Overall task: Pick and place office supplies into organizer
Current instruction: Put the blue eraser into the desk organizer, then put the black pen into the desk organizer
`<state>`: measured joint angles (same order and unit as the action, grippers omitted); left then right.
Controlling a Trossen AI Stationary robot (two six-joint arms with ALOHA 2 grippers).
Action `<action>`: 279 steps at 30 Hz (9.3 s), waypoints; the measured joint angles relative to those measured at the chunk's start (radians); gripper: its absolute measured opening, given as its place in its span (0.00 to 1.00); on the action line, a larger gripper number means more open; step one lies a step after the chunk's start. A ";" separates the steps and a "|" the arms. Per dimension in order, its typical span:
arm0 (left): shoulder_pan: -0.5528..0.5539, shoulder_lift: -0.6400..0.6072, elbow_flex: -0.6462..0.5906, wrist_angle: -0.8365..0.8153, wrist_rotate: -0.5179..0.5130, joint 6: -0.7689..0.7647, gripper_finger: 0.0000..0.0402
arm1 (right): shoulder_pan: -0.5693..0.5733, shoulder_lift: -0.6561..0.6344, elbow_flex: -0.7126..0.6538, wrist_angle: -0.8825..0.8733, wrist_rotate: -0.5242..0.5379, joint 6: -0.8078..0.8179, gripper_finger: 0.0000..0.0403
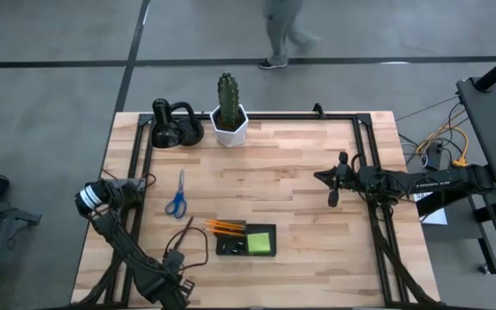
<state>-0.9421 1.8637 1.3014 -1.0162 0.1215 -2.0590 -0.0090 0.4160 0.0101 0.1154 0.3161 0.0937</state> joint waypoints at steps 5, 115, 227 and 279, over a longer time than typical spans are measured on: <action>-0.007 0.000 0.000 0.011 0.000 0.000 0.21 | 0.000 0.000 0.000 0.000 0.000 0.000 0.02; 0.424 0.055 0.178 0.176 -0.416 1.552 0.01 | 0.000 0.000 0.000 -0.007 0.000 0.001 0.02; 0.348 -0.405 -0.540 0.254 -0.045 0.312 0.30 | 0.000 0.000 0.000 -0.006 0.000 -0.026 0.02; 0.374 -0.328 -0.539 0.306 -0.029 0.308 0.04 | 0.000 0.000 0.000 -0.007 0.000 -0.026 0.02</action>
<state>-0.5686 1.5352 0.7624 -0.7101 0.0929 -1.7507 -0.0090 0.4159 0.0101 0.1081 0.3164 0.0677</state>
